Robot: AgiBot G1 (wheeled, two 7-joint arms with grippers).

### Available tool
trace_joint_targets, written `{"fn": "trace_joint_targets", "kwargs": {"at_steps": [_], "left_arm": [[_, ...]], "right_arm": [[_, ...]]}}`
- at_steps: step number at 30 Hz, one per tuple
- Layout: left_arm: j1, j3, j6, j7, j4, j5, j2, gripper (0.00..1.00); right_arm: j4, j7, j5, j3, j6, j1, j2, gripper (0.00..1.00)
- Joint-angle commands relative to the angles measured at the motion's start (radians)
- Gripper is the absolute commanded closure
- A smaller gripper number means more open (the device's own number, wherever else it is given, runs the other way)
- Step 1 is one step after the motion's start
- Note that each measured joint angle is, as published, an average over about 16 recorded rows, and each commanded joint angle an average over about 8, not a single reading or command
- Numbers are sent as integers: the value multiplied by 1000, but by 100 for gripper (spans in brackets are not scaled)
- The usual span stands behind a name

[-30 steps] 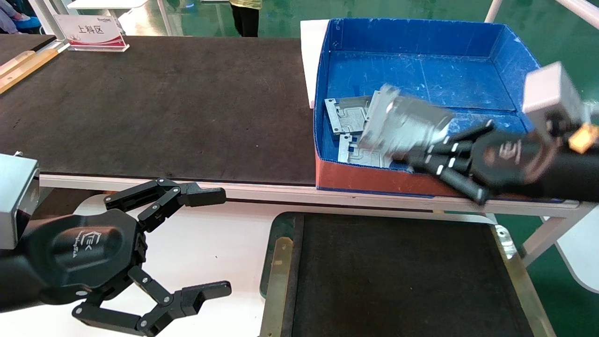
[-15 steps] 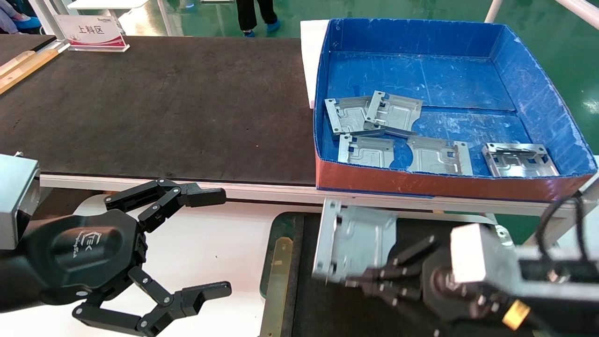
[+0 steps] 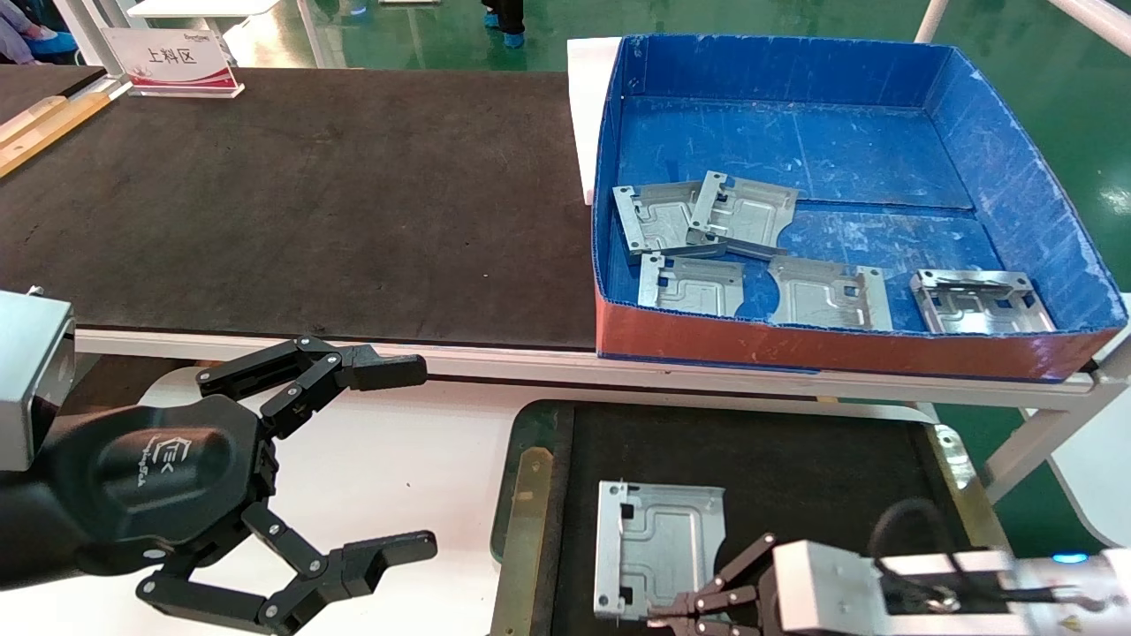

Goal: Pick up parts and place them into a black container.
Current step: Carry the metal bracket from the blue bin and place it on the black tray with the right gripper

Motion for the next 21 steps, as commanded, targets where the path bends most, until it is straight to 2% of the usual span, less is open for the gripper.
{"fn": "trace_joint_targets", "kwargs": {"at_steps": [1, 11, 21], "left_arm": [[0, 0, 0, 0, 0, 0, 0, 0], [0, 0, 0, 0, 0, 0, 0, 0], [0, 0, 0, 0, 0, 0, 0, 0]], "right_arm": [[-34, -28, -21, -14, -11, 9, -23, 100], [-257, -177, -134, -75, -40, 111, -151, 100], [-497, -299, -196, -102, -2, 191, -265, 100]]}}
